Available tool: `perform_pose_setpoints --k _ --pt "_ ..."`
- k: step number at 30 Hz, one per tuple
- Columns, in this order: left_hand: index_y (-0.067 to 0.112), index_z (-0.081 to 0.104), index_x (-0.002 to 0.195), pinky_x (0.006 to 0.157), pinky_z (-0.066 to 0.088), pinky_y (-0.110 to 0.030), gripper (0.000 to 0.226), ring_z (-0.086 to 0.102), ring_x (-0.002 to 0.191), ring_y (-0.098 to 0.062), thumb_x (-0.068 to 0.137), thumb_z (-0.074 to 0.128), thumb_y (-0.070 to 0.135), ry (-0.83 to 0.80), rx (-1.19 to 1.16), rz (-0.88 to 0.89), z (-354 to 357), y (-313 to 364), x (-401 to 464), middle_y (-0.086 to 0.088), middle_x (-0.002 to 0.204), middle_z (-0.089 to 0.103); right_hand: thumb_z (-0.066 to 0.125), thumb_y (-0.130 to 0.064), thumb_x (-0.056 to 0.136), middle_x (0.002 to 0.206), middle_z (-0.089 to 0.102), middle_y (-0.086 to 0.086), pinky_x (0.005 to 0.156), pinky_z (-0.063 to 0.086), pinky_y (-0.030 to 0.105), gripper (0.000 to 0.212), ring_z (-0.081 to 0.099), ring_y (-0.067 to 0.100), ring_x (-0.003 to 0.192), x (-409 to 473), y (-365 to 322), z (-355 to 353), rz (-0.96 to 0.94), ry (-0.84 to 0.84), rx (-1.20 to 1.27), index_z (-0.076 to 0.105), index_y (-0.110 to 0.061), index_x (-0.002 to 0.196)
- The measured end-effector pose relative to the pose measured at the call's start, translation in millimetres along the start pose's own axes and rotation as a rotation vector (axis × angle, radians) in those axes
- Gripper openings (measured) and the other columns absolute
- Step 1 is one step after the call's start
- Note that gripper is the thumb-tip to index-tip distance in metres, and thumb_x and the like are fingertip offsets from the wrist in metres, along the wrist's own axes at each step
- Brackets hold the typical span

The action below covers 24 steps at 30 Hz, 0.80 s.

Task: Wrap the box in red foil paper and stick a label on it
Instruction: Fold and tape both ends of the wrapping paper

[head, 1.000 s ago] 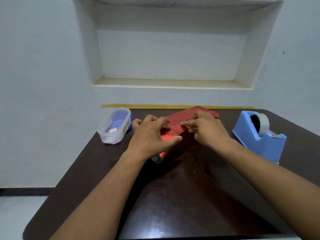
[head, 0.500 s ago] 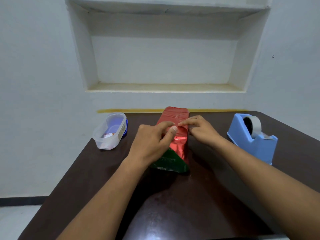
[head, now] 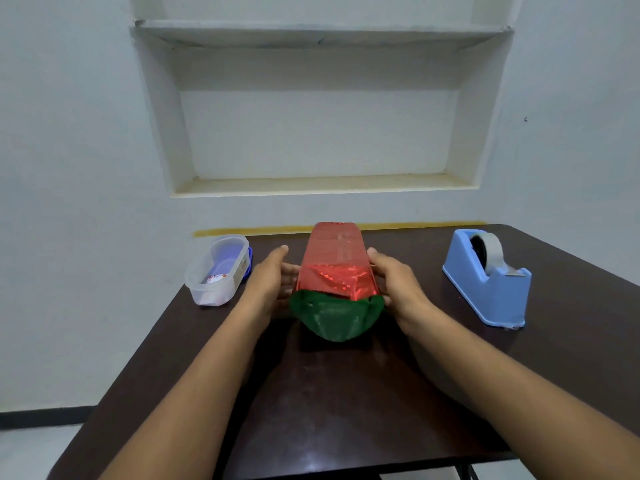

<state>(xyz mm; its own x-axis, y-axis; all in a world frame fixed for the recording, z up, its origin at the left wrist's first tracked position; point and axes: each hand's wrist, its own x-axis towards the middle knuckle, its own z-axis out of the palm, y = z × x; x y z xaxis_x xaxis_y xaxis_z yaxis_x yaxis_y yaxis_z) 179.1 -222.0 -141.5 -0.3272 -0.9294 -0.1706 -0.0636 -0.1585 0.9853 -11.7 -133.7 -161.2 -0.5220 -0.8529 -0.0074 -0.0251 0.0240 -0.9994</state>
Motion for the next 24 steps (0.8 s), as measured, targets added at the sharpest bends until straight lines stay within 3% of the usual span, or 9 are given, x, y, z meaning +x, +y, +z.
perform_pose_setpoints --k 2,4,6,8,12,18,24 --pt "0.008 0.072 0.088 0.061 0.047 -0.030 0.057 0.058 0.056 -0.015 0.105 0.039 0.052 0.020 -0.067 0.066 0 13 -5 -0.002 0.065 0.069 0.053 -0.056 0.097 0.097 0.076 -0.005 0.079 0.048 0.031 0.041 0.068 0.014 0.092 -6 -25 -5 -0.004 -0.029 0.094 0.076 -0.021 0.097" --pt "0.009 0.070 0.088 0.059 0.047 -0.028 0.057 0.060 0.058 -0.016 0.103 0.038 0.055 0.016 -0.132 0.107 1 33 -10 -0.004 0.072 0.069 0.051 -0.056 0.098 0.091 0.073 -0.002 0.085 0.046 0.035 0.041 0.064 0.018 0.090 -11 -51 -13 0.001 -0.009 0.147 0.073 -0.022 0.091" --pt "0.007 0.068 0.090 0.058 0.046 -0.028 0.057 0.064 0.064 -0.017 0.103 0.038 0.054 -0.005 -0.176 0.130 2 56 -16 -0.007 0.078 0.070 0.052 -0.060 0.095 0.080 0.071 -0.003 0.080 0.048 0.035 0.043 0.062 0.018 0.080 -16 -80 -18 0.025 -0.007 0.184 0.071 -0.023 0.085" --pt "0.005 0.068 0.088 0.060 0.047 -0.029 0.054 0.064 0.069 -0.018 0.104 0.039 0.049 -0.007 -0.208 0.177 4 78 -19 -0.008 0.079 0.069 0.050 -0.066 0.093 0.090 0.072 0.000 0.069 0.047 0.032 0.051 0.063 0.019 0.077 -16 -106 -22 0.063 -0.024 0.155 0.072 -0.020 0.098" --pt "0.004 0.066 0.085 0.065 0.049 -0.031 0.037 0.062 0.072 -0.020 0.103 0.046 0.029 0.001 -0.259 0.196 6 108 -22 -0.010 0.083 0.065 0.042 -0.070 0.094 0.110 0.072 0.009 0.074 0.049 0.034 0.061 0.066 0.024 0.089 -16 -140 -24 0.099 -0.052 0.066 0.069 -0.018 0.109" --pt "0.011 0.072 0.101 0.067 0.057 -0.031 0.017 0.067 0.076 -0.021 0.096 0.058 0.017 0.048 -0.151 0.239 -2 120 -13 -0.010 0.103 0.072 0.039 -0.067 0.097 0.112 0.073 0.011 0.077 0.051 0.037 0.062 0.069 0.028 0.090 -9 -161 -16 0.113 -0.042 -0.040 0.069 -0.013 0.106" --pt "0.015 0.074 0.098 0.063 0.051 -0.031 0.017 0.061 0.074 -0.021 0.095 0.058 0.018 0.038 -0.032 0.297 0 134 -5 -0.004 0.098 0.073 0.038 -0.069 0.096 0.115 0.070 0.010 0.076 0.050 0.037 0.064 0.069 0.029 0.088 3 -172 -8 0.099 -0.054 -0.120 0.066 -0.013 0.106"
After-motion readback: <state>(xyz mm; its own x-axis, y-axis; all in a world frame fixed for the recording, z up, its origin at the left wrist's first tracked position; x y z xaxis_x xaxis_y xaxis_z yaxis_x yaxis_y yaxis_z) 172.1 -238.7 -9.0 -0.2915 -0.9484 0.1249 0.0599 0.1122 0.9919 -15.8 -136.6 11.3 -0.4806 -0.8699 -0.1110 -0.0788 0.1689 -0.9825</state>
